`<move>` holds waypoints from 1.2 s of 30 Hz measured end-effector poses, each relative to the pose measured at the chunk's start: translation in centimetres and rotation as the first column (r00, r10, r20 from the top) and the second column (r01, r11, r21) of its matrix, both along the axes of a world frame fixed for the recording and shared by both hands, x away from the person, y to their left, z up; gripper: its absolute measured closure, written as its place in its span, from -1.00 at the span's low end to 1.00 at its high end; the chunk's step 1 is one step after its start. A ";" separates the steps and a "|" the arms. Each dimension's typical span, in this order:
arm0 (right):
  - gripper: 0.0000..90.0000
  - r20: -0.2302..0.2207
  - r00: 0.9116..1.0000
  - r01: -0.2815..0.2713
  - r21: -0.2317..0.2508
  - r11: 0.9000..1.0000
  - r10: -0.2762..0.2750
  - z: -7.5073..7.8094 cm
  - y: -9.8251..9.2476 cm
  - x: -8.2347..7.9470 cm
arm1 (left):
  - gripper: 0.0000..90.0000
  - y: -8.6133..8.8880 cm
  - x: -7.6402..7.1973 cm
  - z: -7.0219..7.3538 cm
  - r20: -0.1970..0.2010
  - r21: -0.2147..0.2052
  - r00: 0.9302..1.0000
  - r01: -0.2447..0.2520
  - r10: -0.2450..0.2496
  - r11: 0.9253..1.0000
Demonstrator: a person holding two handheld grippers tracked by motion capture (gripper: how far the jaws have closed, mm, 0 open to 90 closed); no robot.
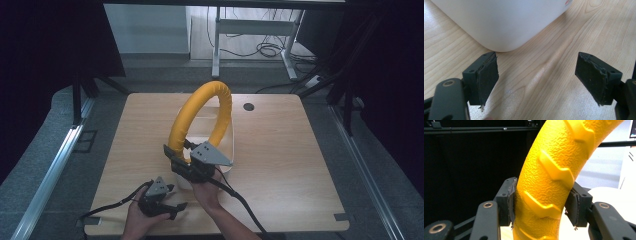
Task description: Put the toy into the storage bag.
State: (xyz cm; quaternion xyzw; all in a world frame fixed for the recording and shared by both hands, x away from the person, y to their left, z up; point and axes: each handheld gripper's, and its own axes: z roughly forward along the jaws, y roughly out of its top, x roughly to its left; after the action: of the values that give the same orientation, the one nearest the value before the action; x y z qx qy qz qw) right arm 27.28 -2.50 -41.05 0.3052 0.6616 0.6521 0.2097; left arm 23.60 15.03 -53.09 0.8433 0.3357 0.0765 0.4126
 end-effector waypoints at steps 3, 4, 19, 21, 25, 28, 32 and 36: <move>0.04 -0.038 0.999 -0.003 0.007 1.000 0.003 -0.4 -0.2 0.3 | -0.58 0.0 0.0 0.0 0.000 -0.001 1.000 0.000 0.000 1.000; 0.04 -0.044 0.999 -0.005 0.006 1.000 0.005 -0.5 -0.2 0.4 | -0.58 0.0 0.0 0.0 0.000 0.001 1.000 0.000 0.000 1.000; 0.00 -0.038 0.999 0.019 -0.093 0.995 -0.023 -1.1 0.0 0.0 | -0.58 0.0 0.0 -0.1 -0.005 0.005 1.000 0.004 -0.004 1.000; 0.00 -0.042 0.999 0.018 -0.098 0.995 -0.023 -1.2 0.0 0.0 | -0.58 -0.1 0.0 -0.1 -0.006 -0.002 1.000 0.000 0.000 1.000; -0.02 -0.045 0.999 0.017 -0.110 0.994 -0.022 -1.3 0.0 -0.1 | -0.58 -0.1 0.0 -0.2 -0.007 -0.001 1.000 0.001 -0.001 1.000; -0.04 -0.049 0.999 0.018 -0.114 0.993 -0.024 -1.3 0.0 -0.1 | -0.58 -0.1 0.0 -0.2 -0.007 0.000 1.000 0.000 0.000 1.000; -0.10 -0.056 0.998 0.022 -0.099 0.995 -0.028 -1.0 -0.6 -0.1 | -0.58 -0.1 0.1 -0.2 -0.008 0.003 1.000 0.003 -0.003 1.000; -0.16 -0.059 0.998 0.019 -0.096 0.995 -0.024 -0.9 -0.8 -0.1 | -0.58 -0.1 0.1 -0.2 -0.008 0.003 1.000 0.003 -0.003 1.000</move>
State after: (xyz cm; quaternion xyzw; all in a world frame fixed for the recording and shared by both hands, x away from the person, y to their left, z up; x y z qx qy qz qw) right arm 27.17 -3.28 -41.91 0.3214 0.6945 0.6082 0.2111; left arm 23.67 14.88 -53.29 0.8446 0.3362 0.0730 0.4102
